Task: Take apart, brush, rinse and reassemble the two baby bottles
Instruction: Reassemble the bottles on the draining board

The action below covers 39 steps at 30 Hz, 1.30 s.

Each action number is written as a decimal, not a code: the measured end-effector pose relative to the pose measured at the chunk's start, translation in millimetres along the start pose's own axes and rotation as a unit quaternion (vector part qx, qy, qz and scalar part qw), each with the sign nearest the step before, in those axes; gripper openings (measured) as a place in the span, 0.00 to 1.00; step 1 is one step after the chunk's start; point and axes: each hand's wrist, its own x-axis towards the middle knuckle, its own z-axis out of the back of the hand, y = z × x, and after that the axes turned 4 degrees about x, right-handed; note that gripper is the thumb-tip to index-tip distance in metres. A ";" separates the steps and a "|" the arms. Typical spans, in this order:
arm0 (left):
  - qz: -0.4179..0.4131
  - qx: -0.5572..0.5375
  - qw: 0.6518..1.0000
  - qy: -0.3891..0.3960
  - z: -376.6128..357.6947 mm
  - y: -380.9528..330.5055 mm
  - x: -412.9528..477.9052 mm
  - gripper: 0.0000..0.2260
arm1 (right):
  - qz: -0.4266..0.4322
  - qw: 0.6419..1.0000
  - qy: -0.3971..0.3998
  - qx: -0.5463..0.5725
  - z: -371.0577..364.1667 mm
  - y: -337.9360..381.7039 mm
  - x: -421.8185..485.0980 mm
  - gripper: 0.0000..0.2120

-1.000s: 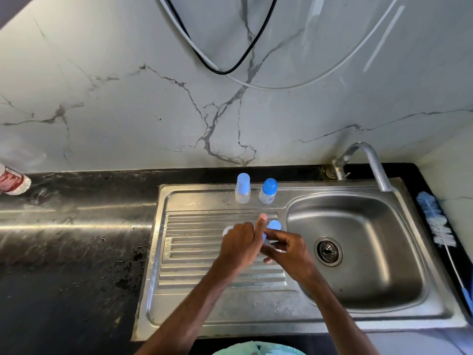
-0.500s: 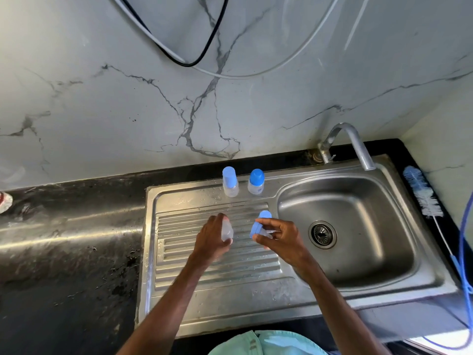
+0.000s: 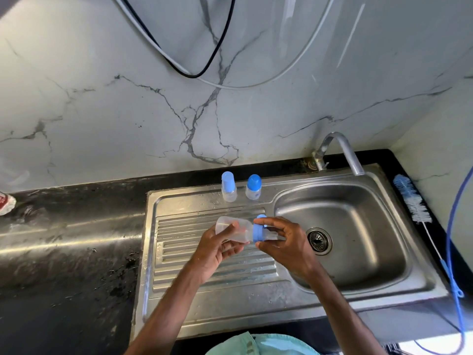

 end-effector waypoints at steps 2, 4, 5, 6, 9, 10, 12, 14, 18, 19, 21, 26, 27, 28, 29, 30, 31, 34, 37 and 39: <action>-0.016 0.001 1.000 -0.019 -10.3 -1.3 -5.5 0.25 | 0.007 1.000 -0.019 -0.017 -1.5 -0.2 -1.8 0.24; -0.039 0.012 0.999 -0.029 -16.7 -2.6 -8.4 0.27 | -0.005 0.999 -0.037 -0.023 -0.9 -2.1 -3.4 0.22; -0.049 0.014 0.998 -0.028 -18.9 -3.1 -9.5 0.26 | -0.016 0.999 -0.041 -0.007 -0.5 -3.4 -3.9 0.21; -0.059 0.013 0.998 -0.023 -20.4 -3.9 -10.4 0.24 | -0.029 0.998 -0.043 0.023 -0.4 -4.3 -4.2 0.20; -0.078 0.003 0.997 0.007 -21.4 -4.5 -11.8 0.21 | -0.078 0.988 -0.037 0.129 1.1 -0.1 -6.3 0.23; -0.082 0.001 0.996 0.015 -20.7 -4.3 -11.2 0.21 | -0.088 0.985 -0.032 0.143 2.1 2.3 -6.2 0.24; -0.089 -0.001 0.996 0.022 -19.6 -4.2 -10.6 0.19 | -0.080 0.987 -0.036 0.137 3.4 6.9 -6.1 0.23; -0.094 0.000 0.995 0.019 -19.2 -4.8 -10.1 0.18 | -0.058 0.989 -0.038 0.129 4.0 8.4 -5.9 0.21; -0.101 0.015 0.995 0.017 -16.1 -6.7 -7.7 0.20 | -0.039 0.998 -0.010 0.057 4.6 6.3 -4.1 0.21; -0.100 0.018 0.995 0.024 -15.0 -6.6 -7.0 0.21 | -0.042 0.997 -0.011 0.059 4.6 6.0 -3.8 0.19; -0.100 0.018 0.994 0.036 -12.5 -7.1 -6.2 0.23 | -0.074 0.992 -0.011 0.102 2.7 9.6 -3.2 0.19; -0.111 0.022 0.993 0.023 -9.7 -10.1 -6.1 0.23 | -0.071 0.993 0.016 0.088 -0.9 14.4 -1.4 0.22; -0.111 0.019 0.993 0.022 -9.1 -10.6 -5.5 0.23 | -0.068 0.994 0.018 0.086 -0.3 14.8 -0.7 0.23; -0.109 0.018 0.994 0.023 -8.4 -11.5 -5.1 0.22 | -0.067 0.995 0.010 0.079 -0.4 15.6 -0.3 0.24; -0.107 0.020 0.994 0.027 -8.1 -12.5 -4.5 0.23 | -0.063 0.995 0.002 0.075 -0.4 14.1 0.3 0.22; -0.105 0.024 0.994 0.033 -7.5 -13.0 -3.8 0.23 | -0.063 0.995 -0.003 0.082 -0.4 13.7 0.7 0.19; -0.105 0.026 0.993 0.039 -7.2 -12.8 -2.8 0.24 | -0.070 0.993 -0.002 0.094 -0.6 15.4 1.2 0.17; -0.112 0.032 0.993 0.033 -7.4 -14.1 -1.8 0.24 | -0.062 0.995 0.022 0.076 -1.2 19.2 2.4 0.20; -0.108 0.031 0.993 0.025 -7.9 -13.8 -0.2 0.23 | -0.028 0.999 0.014 0.023 0.4 15.2 6.0 0.17; -0.111 0.031 0.992 0.043 -7.1 -13.9 0.5 0.25 | -0.068 0.992 0.017 0.100 -2.3 13.9 5.9 0.15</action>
